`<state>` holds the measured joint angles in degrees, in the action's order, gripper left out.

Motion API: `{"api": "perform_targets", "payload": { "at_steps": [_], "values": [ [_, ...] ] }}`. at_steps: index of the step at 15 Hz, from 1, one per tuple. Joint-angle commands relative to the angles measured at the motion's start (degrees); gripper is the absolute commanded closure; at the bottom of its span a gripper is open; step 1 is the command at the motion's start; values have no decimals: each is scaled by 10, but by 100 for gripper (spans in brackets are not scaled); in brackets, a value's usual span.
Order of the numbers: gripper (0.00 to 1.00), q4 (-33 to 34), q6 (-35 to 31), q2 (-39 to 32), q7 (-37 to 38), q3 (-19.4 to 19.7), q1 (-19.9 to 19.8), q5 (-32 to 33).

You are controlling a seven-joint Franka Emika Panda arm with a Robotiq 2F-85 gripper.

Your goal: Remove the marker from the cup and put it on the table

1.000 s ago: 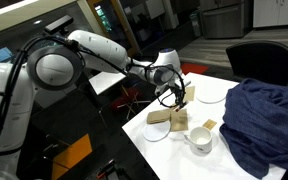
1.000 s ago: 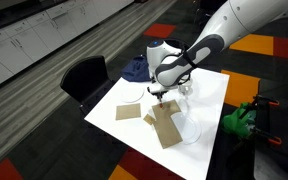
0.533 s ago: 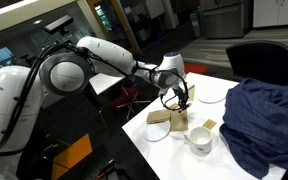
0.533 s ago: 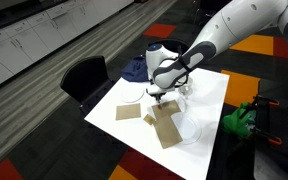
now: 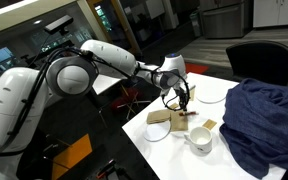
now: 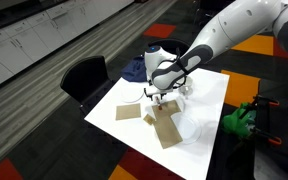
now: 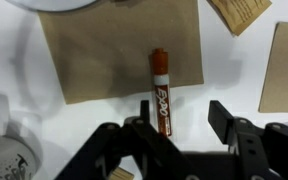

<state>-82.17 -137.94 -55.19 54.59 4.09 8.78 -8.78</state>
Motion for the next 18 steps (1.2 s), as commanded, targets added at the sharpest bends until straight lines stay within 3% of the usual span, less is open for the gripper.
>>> {"api": "perform_targets", "payload": {
  "at_steps": [1, 3, 14, 18],
  "values": [
    [5, 3, 7, 9, 22, 5, 11, -1],
    [0, -11, 5, 24, 26, 9, 20, 5],
    [0, -164, 5, 191, 143, 53, 101, 101],
    [0, -230, 6, 263, 140, 46, 99, 147]
  ]
}}
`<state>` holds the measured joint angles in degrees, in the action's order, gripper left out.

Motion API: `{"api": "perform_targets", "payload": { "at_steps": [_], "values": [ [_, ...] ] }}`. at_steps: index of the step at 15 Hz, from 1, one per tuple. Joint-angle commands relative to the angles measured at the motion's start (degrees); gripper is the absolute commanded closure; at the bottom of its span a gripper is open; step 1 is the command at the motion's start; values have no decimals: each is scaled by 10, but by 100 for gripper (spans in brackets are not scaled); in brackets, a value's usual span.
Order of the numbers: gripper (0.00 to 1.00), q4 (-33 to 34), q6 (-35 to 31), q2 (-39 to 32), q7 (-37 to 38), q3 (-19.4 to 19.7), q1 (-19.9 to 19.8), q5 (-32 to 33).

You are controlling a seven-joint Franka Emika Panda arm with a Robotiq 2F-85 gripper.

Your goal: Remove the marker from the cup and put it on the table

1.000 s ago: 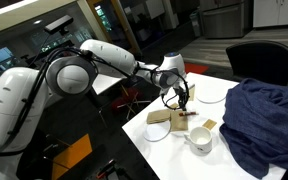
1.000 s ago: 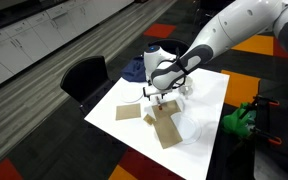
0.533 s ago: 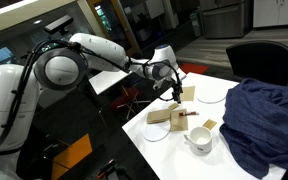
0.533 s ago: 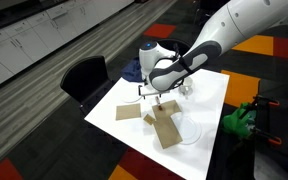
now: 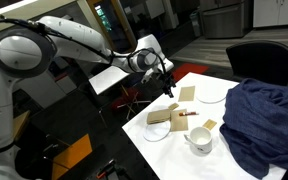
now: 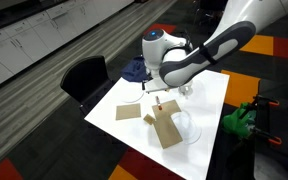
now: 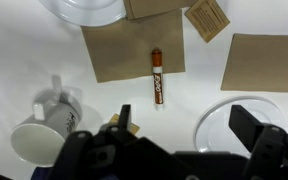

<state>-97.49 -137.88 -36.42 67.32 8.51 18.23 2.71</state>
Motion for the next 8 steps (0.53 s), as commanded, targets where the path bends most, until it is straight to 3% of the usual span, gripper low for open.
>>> {"api": "perform_targets", "payload": {
  "at_steps": [1, 8],
  "values": [
    [0, -95, 2, 96, 0, -4, 0, 40],
    [0, -174, 36, 197, -98, -40, -40, 59]
  ]
}}
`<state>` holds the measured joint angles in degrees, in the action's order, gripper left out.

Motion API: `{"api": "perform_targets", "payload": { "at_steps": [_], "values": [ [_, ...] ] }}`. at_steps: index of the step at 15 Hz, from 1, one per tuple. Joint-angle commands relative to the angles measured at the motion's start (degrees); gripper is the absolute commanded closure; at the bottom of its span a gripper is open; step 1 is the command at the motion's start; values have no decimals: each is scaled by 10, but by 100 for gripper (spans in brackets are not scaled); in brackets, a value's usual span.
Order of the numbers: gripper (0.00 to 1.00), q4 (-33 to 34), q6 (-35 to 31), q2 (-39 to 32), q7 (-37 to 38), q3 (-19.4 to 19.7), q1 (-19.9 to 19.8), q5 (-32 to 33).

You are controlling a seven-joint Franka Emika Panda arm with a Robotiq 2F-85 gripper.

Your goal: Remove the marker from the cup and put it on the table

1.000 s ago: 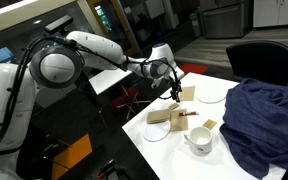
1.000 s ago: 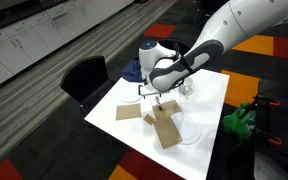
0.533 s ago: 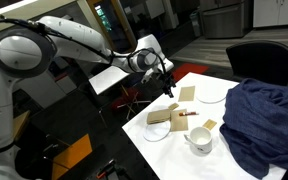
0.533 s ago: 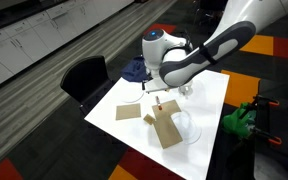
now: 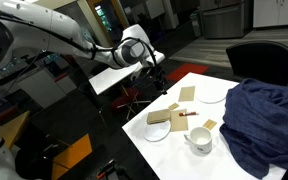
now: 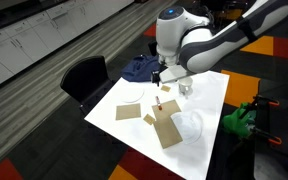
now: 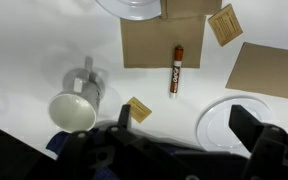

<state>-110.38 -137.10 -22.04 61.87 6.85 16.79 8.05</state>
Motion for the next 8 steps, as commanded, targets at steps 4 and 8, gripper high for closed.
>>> {"api": "perform_targets", "payload": {
  "at_steps": [4, 8],
  "values": [
    [0, -70, 61, 82, -83, -34, -41, 11],
    [0, -43, 47, 52, -64, -36, -43, 6]
  ]
}}
